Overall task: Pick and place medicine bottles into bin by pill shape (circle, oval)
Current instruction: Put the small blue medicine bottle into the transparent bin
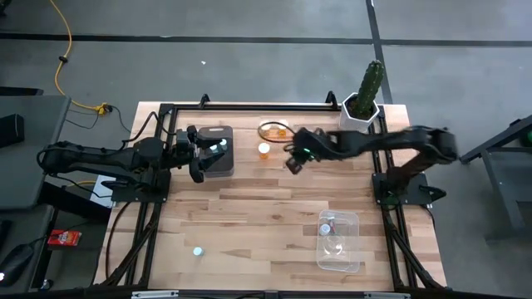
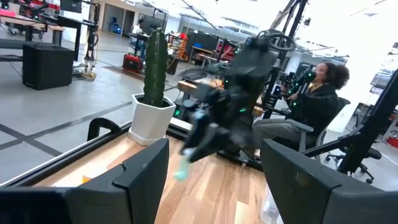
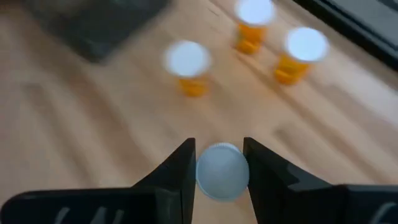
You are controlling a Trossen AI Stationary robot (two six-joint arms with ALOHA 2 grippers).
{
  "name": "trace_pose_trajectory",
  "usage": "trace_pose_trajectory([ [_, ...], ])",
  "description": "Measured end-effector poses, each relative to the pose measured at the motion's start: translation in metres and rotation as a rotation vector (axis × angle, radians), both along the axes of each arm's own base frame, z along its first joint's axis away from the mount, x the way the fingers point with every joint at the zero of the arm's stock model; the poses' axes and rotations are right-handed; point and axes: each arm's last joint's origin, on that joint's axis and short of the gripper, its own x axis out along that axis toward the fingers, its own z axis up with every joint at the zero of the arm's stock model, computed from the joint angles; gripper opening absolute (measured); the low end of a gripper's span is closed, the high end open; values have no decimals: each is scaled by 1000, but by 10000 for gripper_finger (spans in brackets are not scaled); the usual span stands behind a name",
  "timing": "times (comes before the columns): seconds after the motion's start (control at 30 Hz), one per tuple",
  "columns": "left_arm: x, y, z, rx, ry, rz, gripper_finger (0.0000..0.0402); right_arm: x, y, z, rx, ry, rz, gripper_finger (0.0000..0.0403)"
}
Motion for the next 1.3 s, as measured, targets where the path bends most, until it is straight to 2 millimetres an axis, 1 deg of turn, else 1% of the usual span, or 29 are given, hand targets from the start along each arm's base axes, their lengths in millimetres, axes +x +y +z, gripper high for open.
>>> trace_pose_trajectory([
  [0.1,0,0,0,0,0,-1,241,-21,17,8,9,-176,45,95],
  [0.2,0,0,0,0,0,-1,241,-37,29,17,-2,-339,82,95],
  [0.3,0,0,0,0,1,-2,241,-47,35,25,-24,-440,105,95],
  [0.37,0,0,0,0,1,-3,241,-51,36,30,-50,-466,115,95],
  [0.5,0,0,0,0,1,-4,241,-53,36,34,-78,-475,134,95],
  [0.87,0,0,0,1,0,-15,241,-52,38,34,-56,-477,192,95],
  [0.93,0,0,0,-2,-1,-15,241,-51,40,39,-13,-495,244,95],
  [0.97,0,0,0,-7,-3,-15,241,-50,42,46,11,-515,286,95],
  [1.03,0,0,0,-17,-7,-15,241,-48,50,65,42,-559,361,95],
  [1.1,0,0,0,-16,-7,-15,241,-49,60,80,64,-536,412,95],
  [1.23,0,0,0,-17,-5,-15,241,-50,90,99,129,-367,481,95],
  [1.3,0,0,0,-17,-4,-12,241,-51,108,101,196,-264,493,95],
])
